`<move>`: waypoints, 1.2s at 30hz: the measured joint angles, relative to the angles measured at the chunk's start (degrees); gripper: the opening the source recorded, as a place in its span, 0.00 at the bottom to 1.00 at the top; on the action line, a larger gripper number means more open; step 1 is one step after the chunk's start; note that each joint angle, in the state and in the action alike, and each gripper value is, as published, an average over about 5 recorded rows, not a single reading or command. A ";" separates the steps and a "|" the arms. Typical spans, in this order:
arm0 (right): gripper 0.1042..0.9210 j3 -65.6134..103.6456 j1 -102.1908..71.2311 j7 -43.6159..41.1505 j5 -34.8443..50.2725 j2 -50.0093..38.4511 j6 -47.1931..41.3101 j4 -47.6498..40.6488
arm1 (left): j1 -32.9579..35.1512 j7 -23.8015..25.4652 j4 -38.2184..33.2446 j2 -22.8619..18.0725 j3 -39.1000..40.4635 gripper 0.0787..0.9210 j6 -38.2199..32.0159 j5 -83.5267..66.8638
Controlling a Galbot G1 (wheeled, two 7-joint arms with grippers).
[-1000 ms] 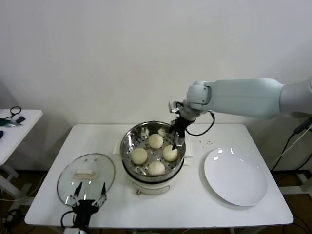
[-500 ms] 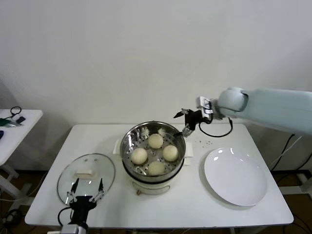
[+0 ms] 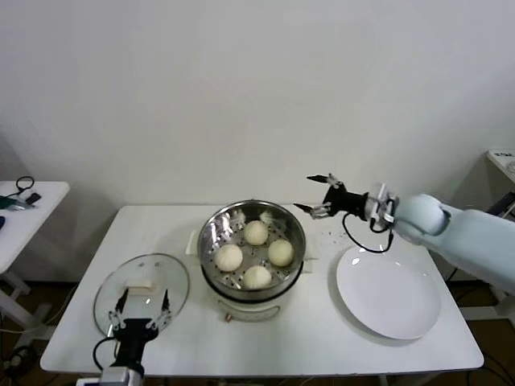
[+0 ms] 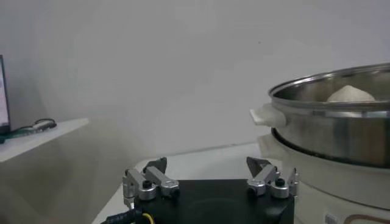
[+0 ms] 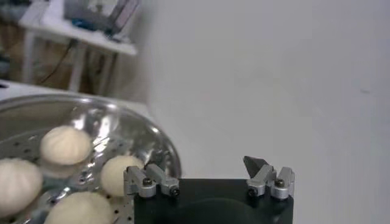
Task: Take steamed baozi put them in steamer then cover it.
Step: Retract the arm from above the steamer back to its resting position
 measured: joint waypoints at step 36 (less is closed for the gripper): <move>0.88 82.43 -74.51 4.47 -20.20 18.57 -5.35 7.45 | -5.07 0.45 7.69 2.40 -5.03 0.88 -1.46 64.82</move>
